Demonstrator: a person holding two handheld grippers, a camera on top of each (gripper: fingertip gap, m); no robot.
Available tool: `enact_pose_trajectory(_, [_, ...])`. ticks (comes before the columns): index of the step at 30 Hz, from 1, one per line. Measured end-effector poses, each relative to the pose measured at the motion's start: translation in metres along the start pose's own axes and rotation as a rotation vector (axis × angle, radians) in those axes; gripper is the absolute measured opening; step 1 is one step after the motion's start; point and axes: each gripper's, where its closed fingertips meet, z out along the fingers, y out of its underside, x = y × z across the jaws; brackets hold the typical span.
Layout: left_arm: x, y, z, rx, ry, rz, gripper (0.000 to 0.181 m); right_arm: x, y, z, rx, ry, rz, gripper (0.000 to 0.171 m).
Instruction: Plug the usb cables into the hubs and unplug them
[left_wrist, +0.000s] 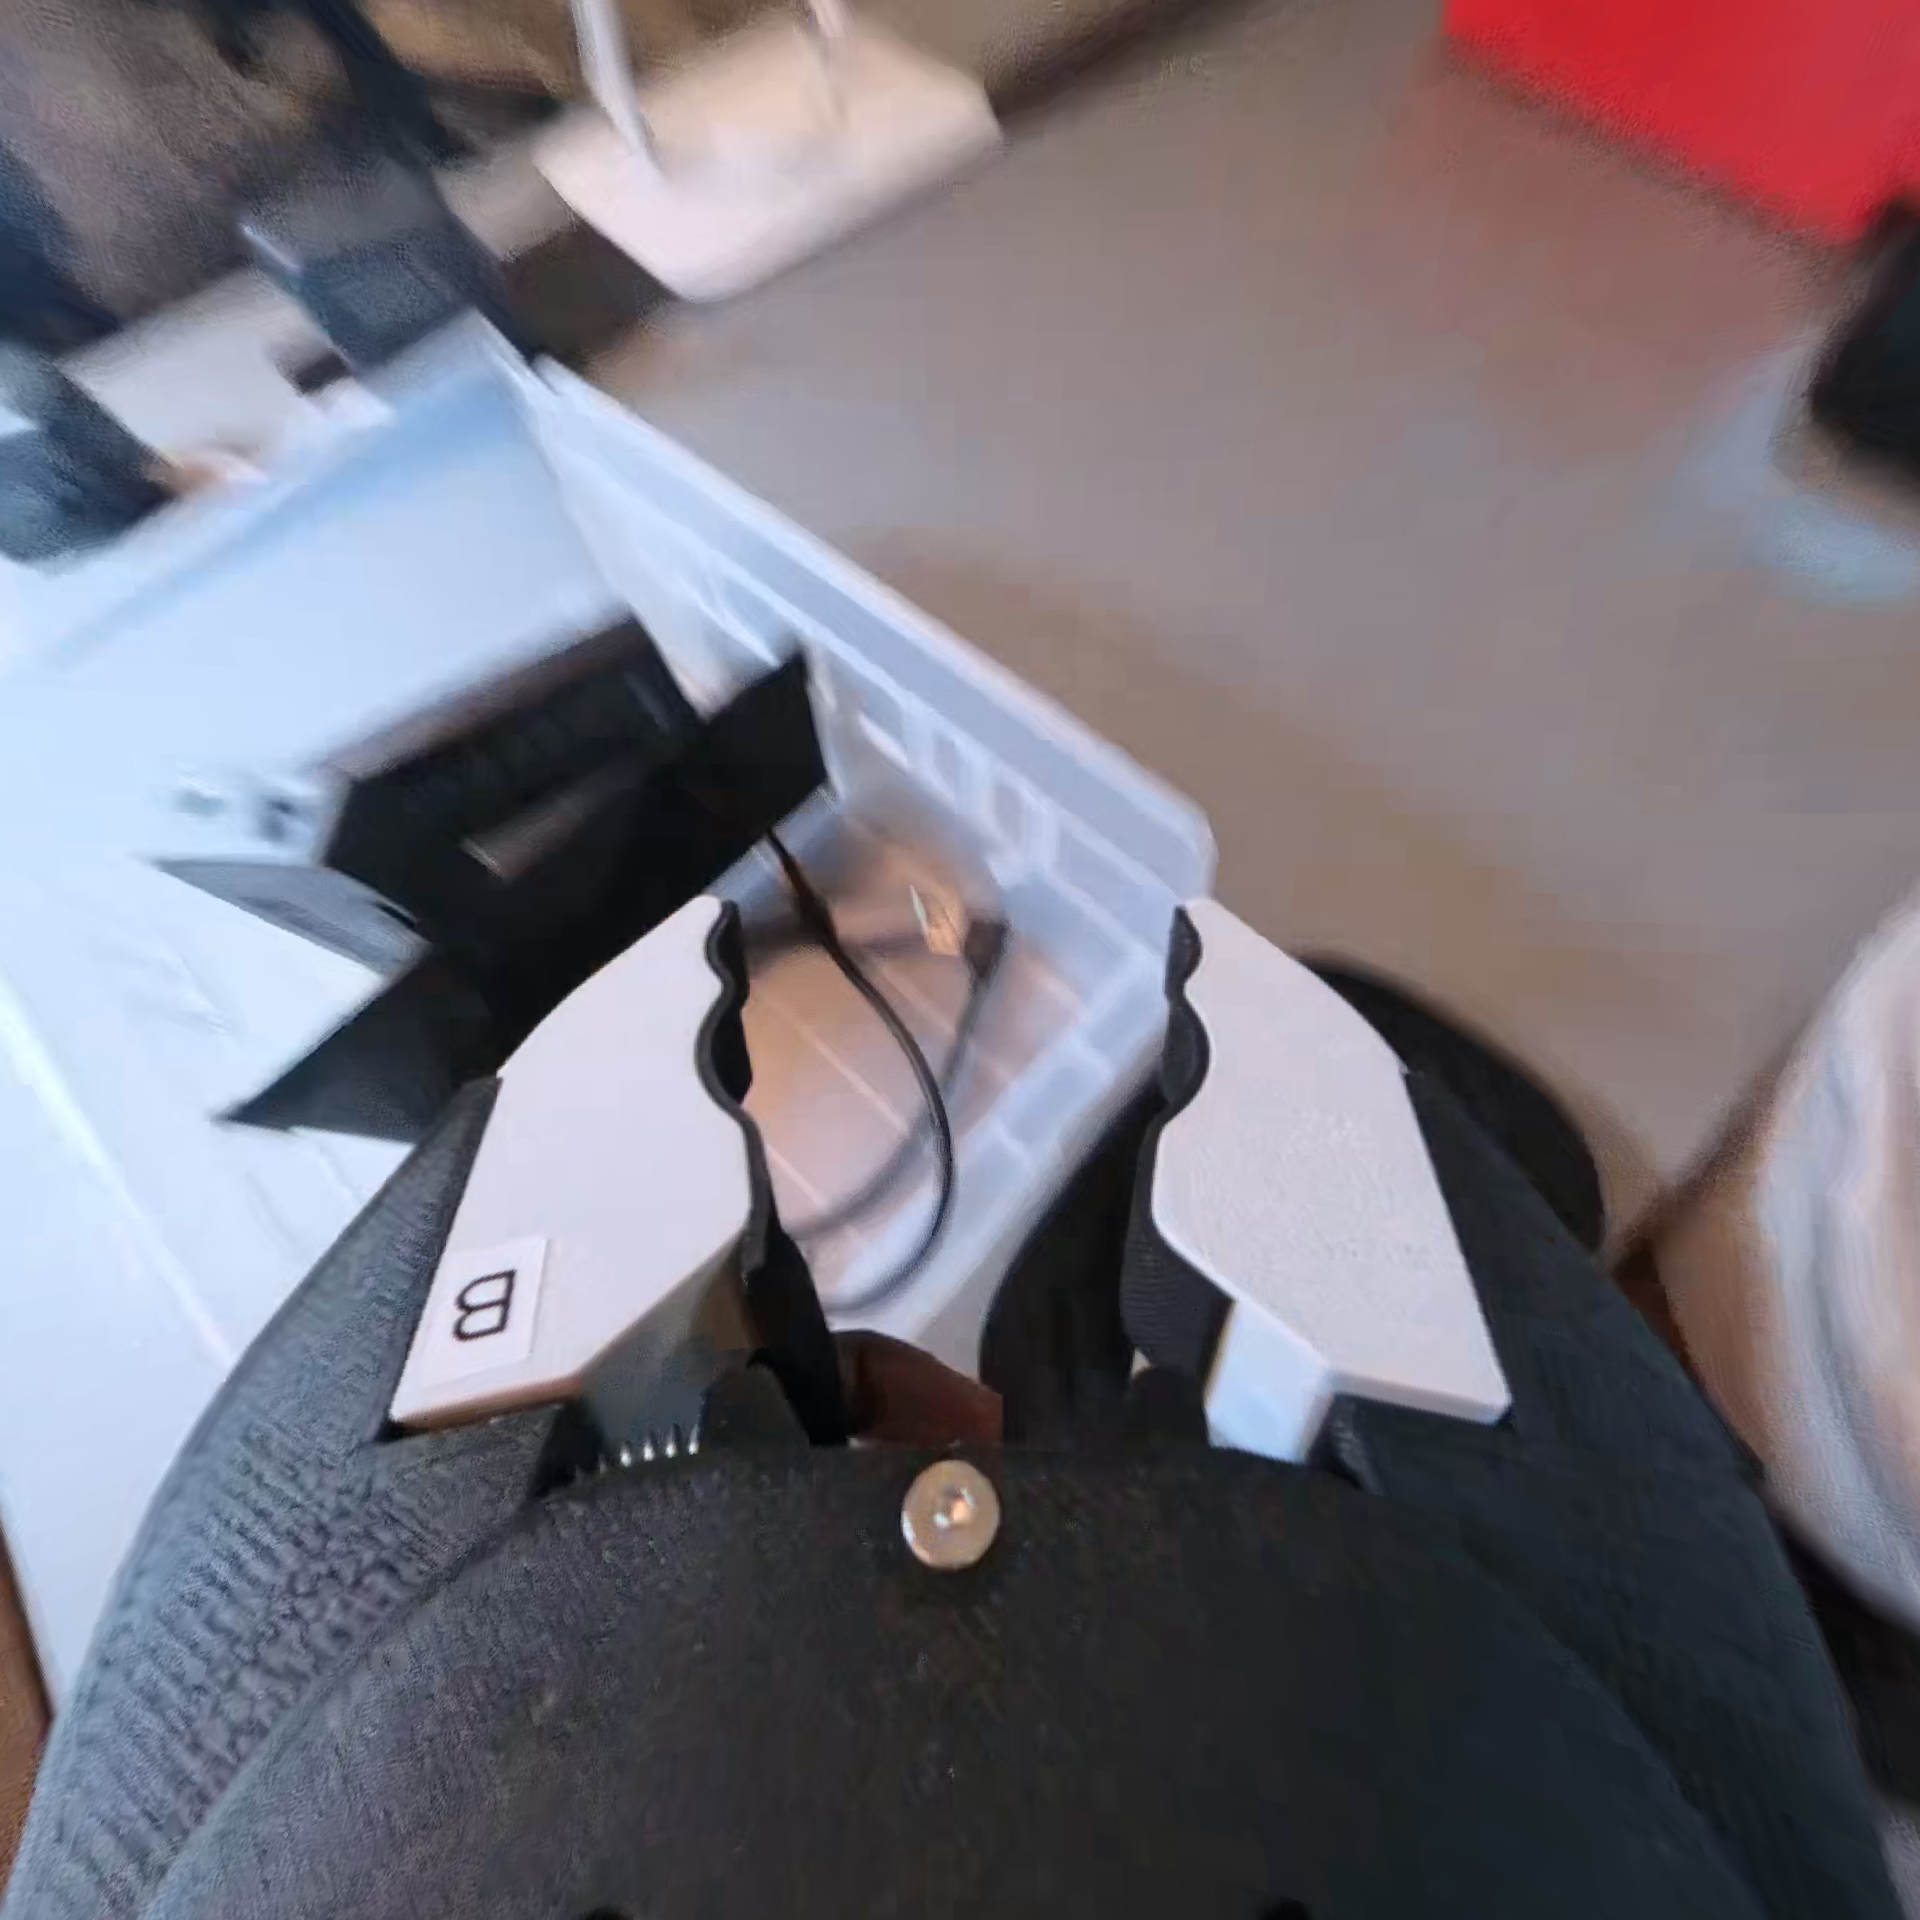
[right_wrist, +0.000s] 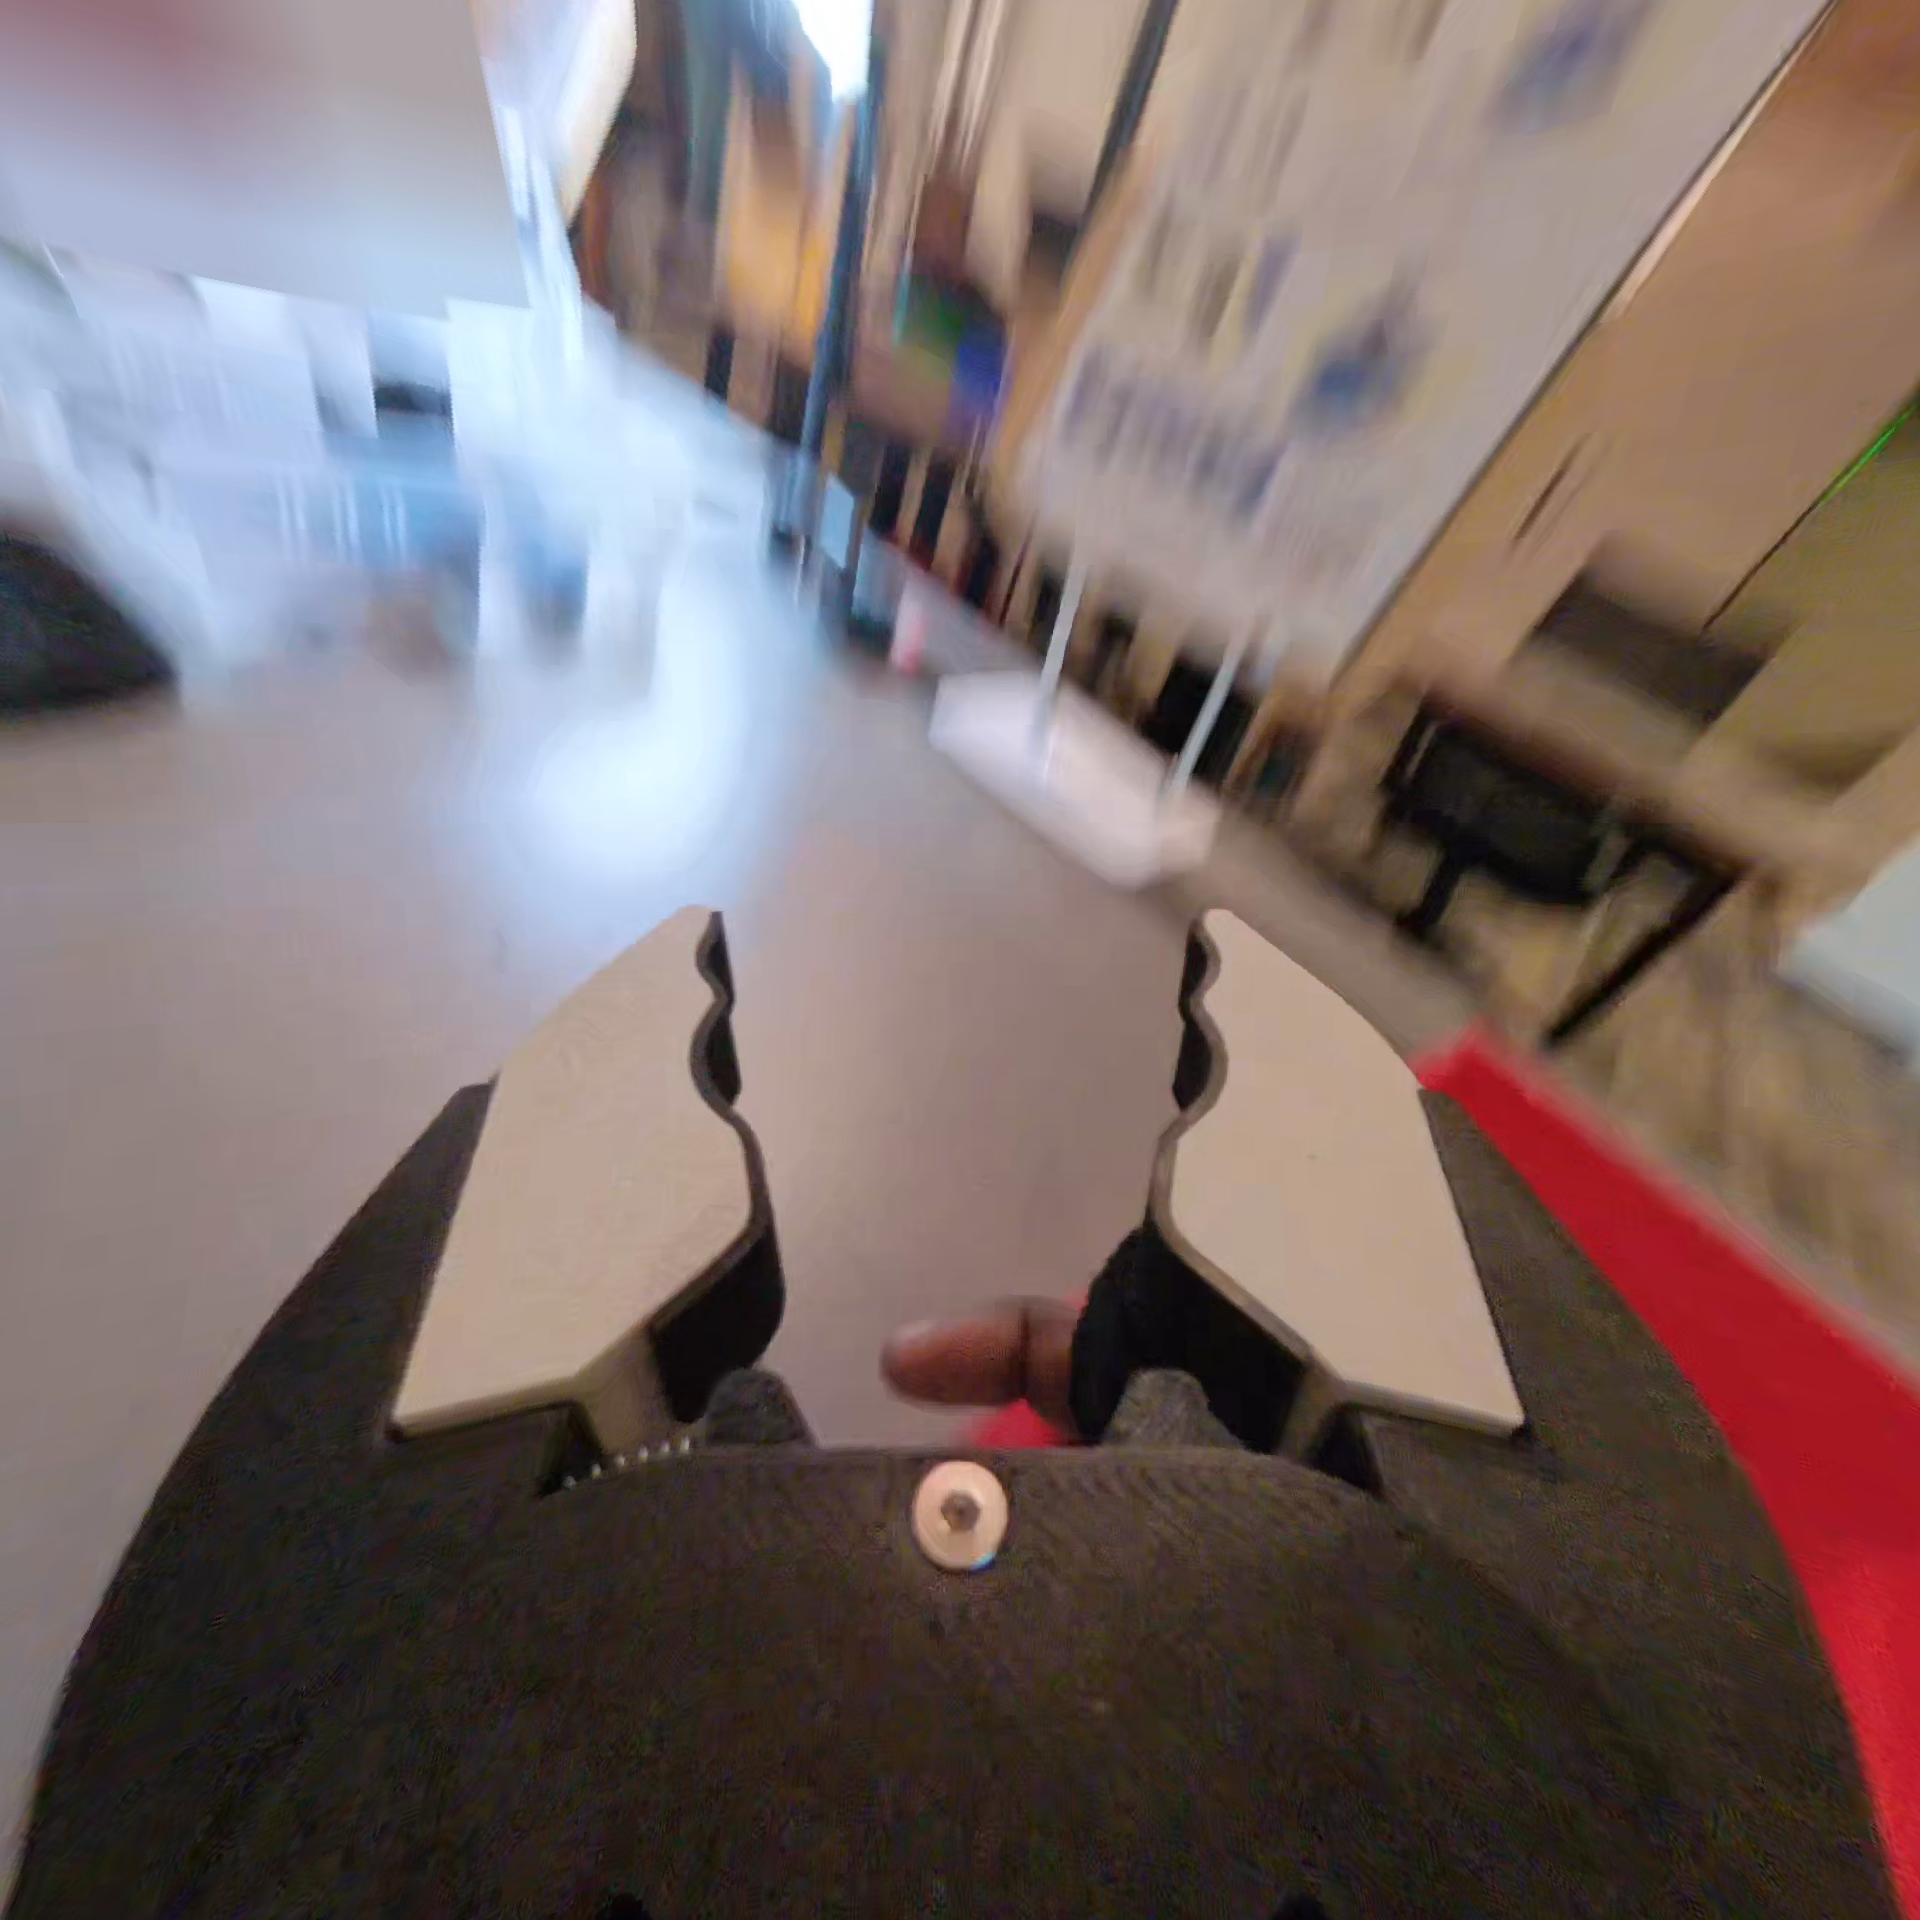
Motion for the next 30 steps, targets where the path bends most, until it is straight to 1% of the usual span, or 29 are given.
enact_pose_trajectory(1, [-0.014, -0.019, -0.001, 0.091, -0.072, -0.040, 0.083, 0.000, -0.029, 0.003, 0.230, 0.073, 0.002, 0.089])
enact_pose_trajectory(2, [-0.031, -0.032, -0.001, 0.162, -0.159, -0.069, 0.089, 0.003, -0.051, 0.001, 0.450, 0.144, 0.027, 0.097])
enact_pose_trajectory(3, [-0.046, -0.040, 0.000, 0.204, -0.235, -0.075, 0.098, 0.005, -0.062, -0.002, 0.607, 0.188, 0.079, 0.098])
enact_pose_trajectory(4, [-0.060, -0.042, 0.004, 0.211, -0.287, -0.071, 0.102, 0.008, -0.063, 0.001, 0.705, 0.201, 0.163, 0.103])
enact_pose_trajectory(5, [-0.073, -0.039, 0.010, 0.171, -0.314, -0.049, 0.104, 0.007, -0.058, 0.008, 0.764, 0.169, 0.267, 0.112])
enact_pose_trajectory(6, [-0.086, -0.031, 0.016, 0.096, -0.331, -0.019, 0.104, 0.005, -0.053, 0.015, 0.813, 0.111, 0.376, 0.115])
enact_pose_trajectory(7, [-0.098, -0.022, 0.021, 0.003, -0.324, 0.012, 0.103, 0.001, -0.050, 0.023, 0.833, 0.039, 0.496, 0.111])
enact_pose_trajectory(8, [-0.108, -0.014, 0.025, -0.076, -0.302, 0.034, 0.102, -0.007, -0.051, 0.029, 0.817, -0.059, 0.574, 0.117])
enact_pose_trajectory(9, [-0.116, -0.008, 0.028, -0.132, -0.263, 0.053, 0.098, -0.013, -0.051, 0.033, 0.808, -0.110, 0.592, 0.114])
enact_pose_trajectory(12, [-0.133, -0.001, 0.039, -0.222, -0.137, 0.039, 0.093, -0.015, -0.031, 0.044, 0.732, -0.067, 0.584, 0.108])
enact_pose_trajectory(15, [-0.146, 0.009, 0.049, -0.304, -0.052, 0.014, 0.093, -0.017, -0.030, 0.046, 0.724, -0.077, 0.591, 0.106])
enact_pose_trajectory(17, [-0.153, 0.013, 0.057, -0.314, -0.021, -0.021, 0.092, -0.018, -0.027, 0.048, 0.705, -0.072, 0.580, 0.103])
enact_pose_trajectory(19, [-0.158, 0.019, 0.063, -0.332, -0.010, -0.047, 0.078, -0.022, -0.023, 0.052, 0.676, -0.078, 0.574, 0.103])
enact_pose_trajectory(20, [-0.160, 0.023, 0.066, -0.344, -0.007, -0.044, 0.065, -0.024, -0.021, 0.055, 0.663, -0.086, 0.572, 0.103])
enact_pose_trajectory(21, [-0.161, 0.025, 0.068, -0.341, -0.003, -0.034, 0.060, -0.027, -0.020, 0.057, 0.648, -0.096, 0.570, 0.103])
enact_pose_trajectory(23, [-0.163, 0.023, 0.069, -0.321, -0.020, -0.038, 0.059, -0.033, -0.015, 0.063, 0.605, -0.112, 0.554, 0.103])
enact_pose_trajectory(26, [-0.165, 0.006, 0.063, -0.249, -0.110, -0.009, 0.059, -0.045, -0.006, 0.074, 0.520, -0.141, 0.513, 0.101])
enact_pose_trajectory(30, [-0.146, -0.053, 0.045, -0.070, -0.164, 0.027, 0.059, -0.059, 0.000, 0.083, 0.456, -0.168, 0.461, 0.102])
